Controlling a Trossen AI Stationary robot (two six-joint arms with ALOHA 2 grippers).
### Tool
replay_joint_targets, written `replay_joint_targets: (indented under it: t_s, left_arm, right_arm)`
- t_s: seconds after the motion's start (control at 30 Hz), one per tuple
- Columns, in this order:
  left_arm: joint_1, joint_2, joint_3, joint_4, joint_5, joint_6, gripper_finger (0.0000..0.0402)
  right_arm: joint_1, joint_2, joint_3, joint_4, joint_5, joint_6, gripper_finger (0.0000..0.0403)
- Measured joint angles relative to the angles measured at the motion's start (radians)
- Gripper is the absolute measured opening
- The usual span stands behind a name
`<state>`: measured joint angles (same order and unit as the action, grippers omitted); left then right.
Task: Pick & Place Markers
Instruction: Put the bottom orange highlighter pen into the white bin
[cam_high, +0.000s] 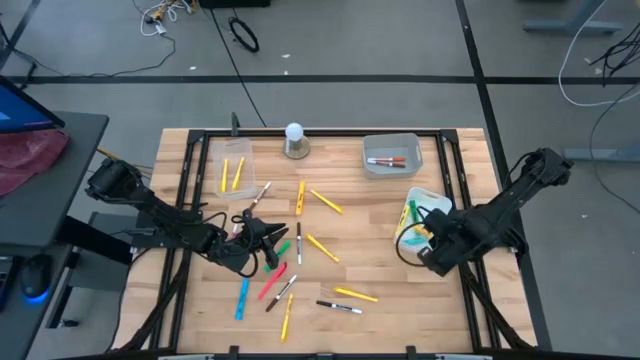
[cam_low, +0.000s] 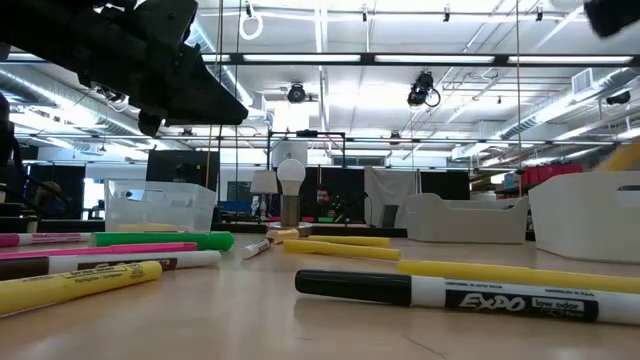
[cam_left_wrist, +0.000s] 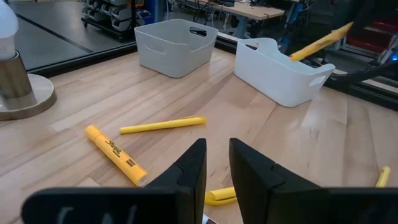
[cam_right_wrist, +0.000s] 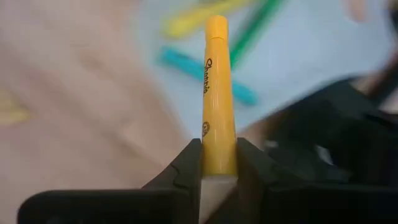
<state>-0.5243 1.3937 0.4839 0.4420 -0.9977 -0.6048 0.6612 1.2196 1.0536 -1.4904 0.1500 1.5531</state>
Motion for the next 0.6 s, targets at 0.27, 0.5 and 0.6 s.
replay_joint_targets:
  t_s: [0.27, 0.5, 0.6]
  left_arm:
    - [0.0, 0.0, 0.0, 0.002, 0.0, -0.004, 0.0074]
    - [0.006, 0.0, 0.0, 0.006, 0.0, -0.009, 0.0074]
    - [0.006, 0.0, 0.0, 0.008, 0.0, -0.012, 0.0073]
  right_arm:
    - [-0.143, -0.018, -0.219, 0.012, -0.062, 0.056, 0.0077]
    - [-0.254, -0.008, -0.317, 0.134, -0.079, -0.073, 0.0081]
    - [-0.269, -0.008, -0.314, 0.161, -0.037, -0.12, 0.0085]
